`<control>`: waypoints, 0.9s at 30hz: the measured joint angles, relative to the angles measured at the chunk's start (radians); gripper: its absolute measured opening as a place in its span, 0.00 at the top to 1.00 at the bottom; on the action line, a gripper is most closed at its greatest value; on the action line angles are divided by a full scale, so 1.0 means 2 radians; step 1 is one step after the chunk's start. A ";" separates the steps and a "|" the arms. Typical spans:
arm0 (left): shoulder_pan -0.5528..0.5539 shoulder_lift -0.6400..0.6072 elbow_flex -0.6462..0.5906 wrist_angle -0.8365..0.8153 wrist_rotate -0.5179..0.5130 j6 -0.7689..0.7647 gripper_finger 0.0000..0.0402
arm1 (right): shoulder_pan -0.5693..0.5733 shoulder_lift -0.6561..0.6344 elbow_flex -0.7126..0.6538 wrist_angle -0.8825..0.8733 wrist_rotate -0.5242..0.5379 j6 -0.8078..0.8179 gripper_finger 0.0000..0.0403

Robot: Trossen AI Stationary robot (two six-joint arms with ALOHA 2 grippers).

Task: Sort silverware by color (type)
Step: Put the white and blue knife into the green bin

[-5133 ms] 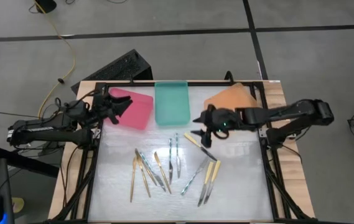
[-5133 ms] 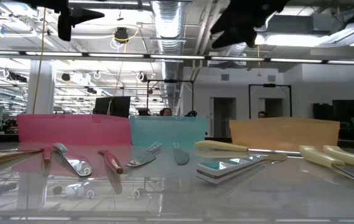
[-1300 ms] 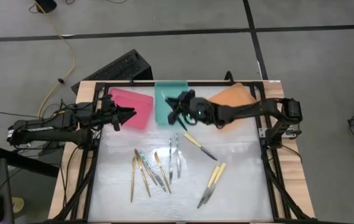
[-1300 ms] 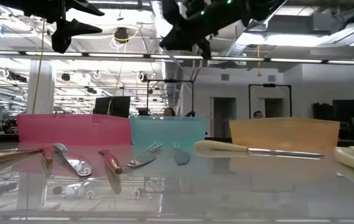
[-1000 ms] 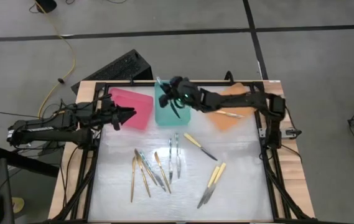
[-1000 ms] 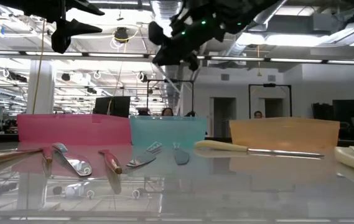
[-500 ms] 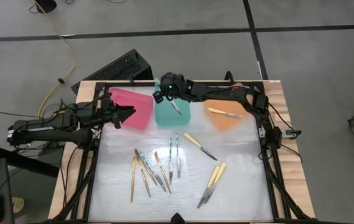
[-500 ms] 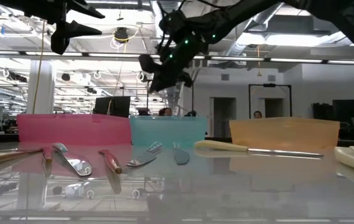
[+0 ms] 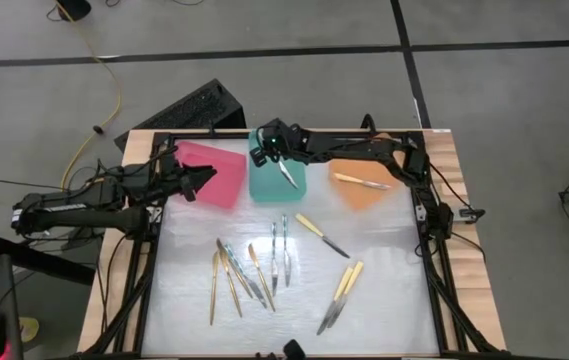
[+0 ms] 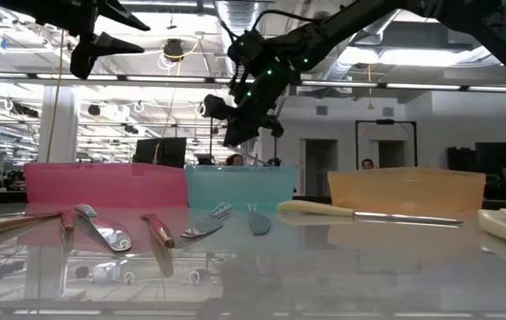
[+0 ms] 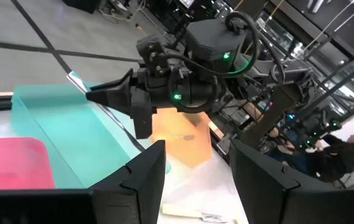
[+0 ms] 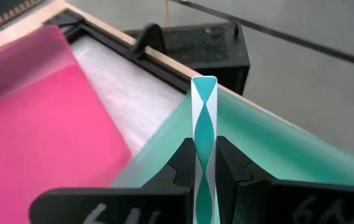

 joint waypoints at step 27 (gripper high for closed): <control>0.000 0.000 0.000 0.000 -0.020 -0.011 0.59 | -0.025 0.015 -0.002 -0.084 -0.067 0.002 0.90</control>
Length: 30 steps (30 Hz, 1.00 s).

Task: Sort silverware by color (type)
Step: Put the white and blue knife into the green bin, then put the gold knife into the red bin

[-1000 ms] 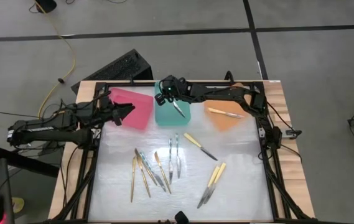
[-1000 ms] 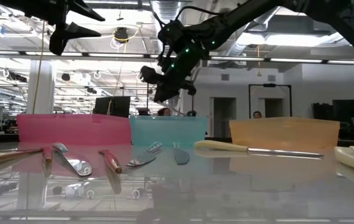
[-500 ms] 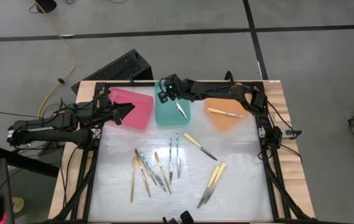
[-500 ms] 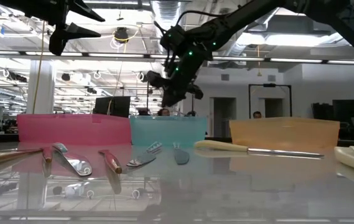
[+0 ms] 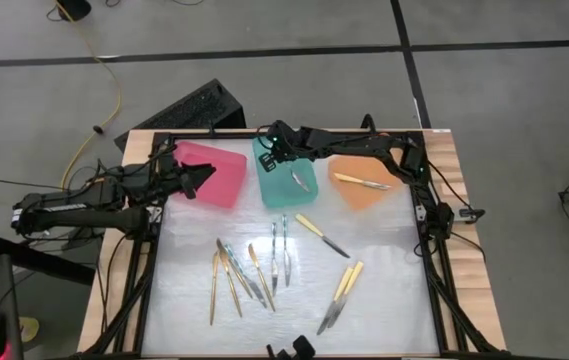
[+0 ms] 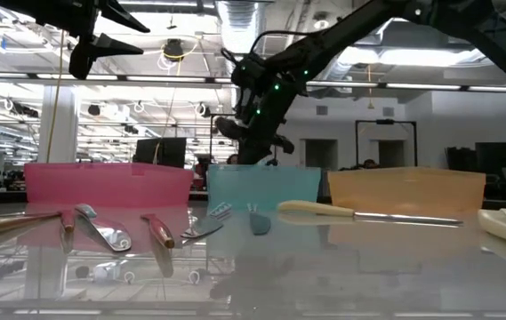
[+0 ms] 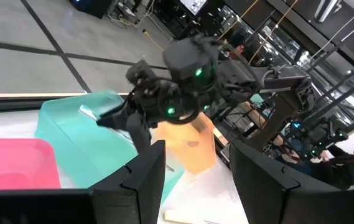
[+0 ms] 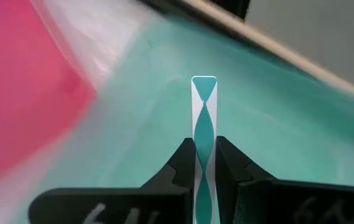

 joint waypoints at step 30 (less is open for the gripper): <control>0.000 0.000 0.000 -0.053 -0.002 0.007 0.59 | 0.000 0.000 0.000 -0.013 -0.040 -0.034 0.62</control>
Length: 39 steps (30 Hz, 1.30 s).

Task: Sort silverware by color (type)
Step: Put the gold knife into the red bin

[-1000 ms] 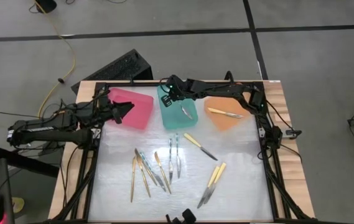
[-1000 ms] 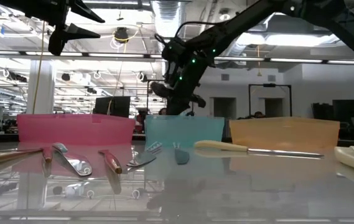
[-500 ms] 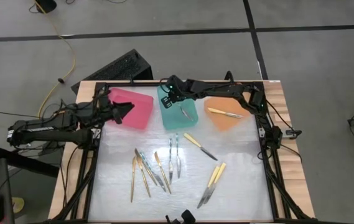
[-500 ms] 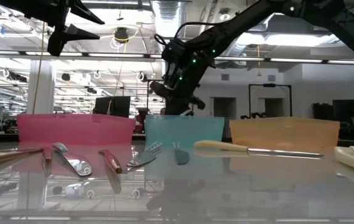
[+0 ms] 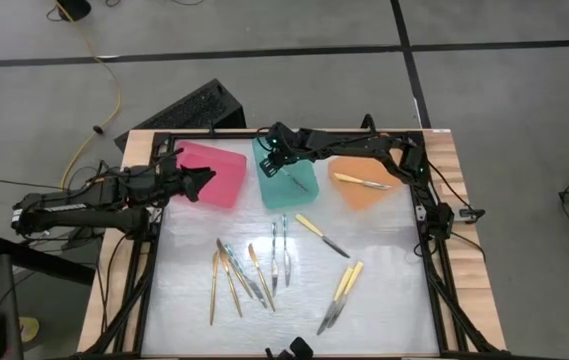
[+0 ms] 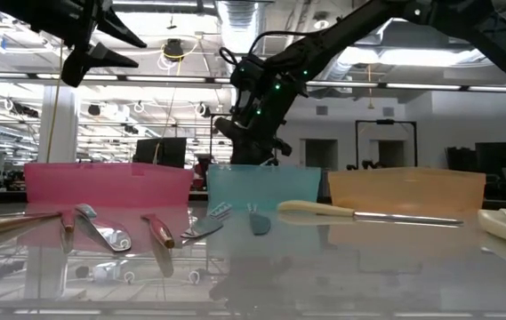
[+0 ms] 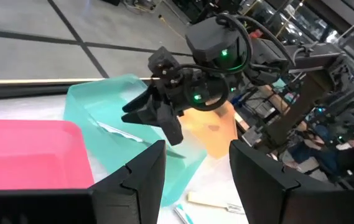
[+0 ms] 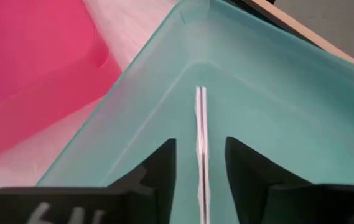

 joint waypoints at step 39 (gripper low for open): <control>-0.137 0.239 0.000 -0.083 0.203 -0.120 0.59 | -0.004 -0.220 0.201 -0.279 -0.036 -0.219 0.56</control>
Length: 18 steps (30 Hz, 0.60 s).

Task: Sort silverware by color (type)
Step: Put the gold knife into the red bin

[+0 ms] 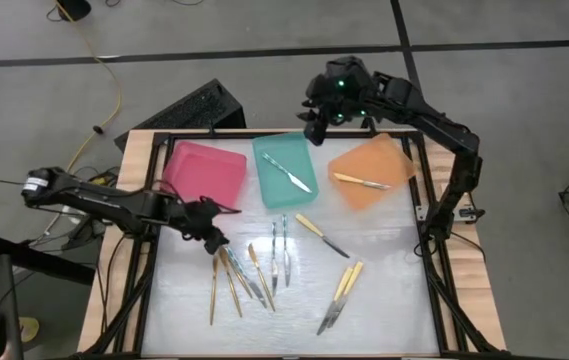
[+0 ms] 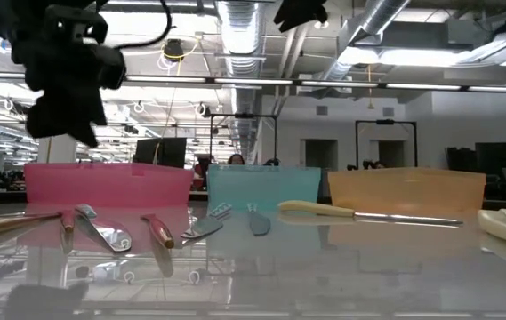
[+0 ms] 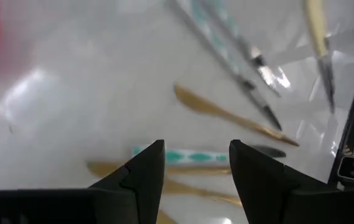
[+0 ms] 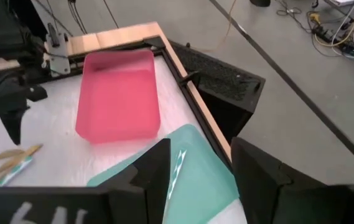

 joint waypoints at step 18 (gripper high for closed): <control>-0.140 0.030 0.086 -0.082 0.023 -0.223 0.59 | 0.001 0.000 0.000 0.000 0.000 -0.026 0.56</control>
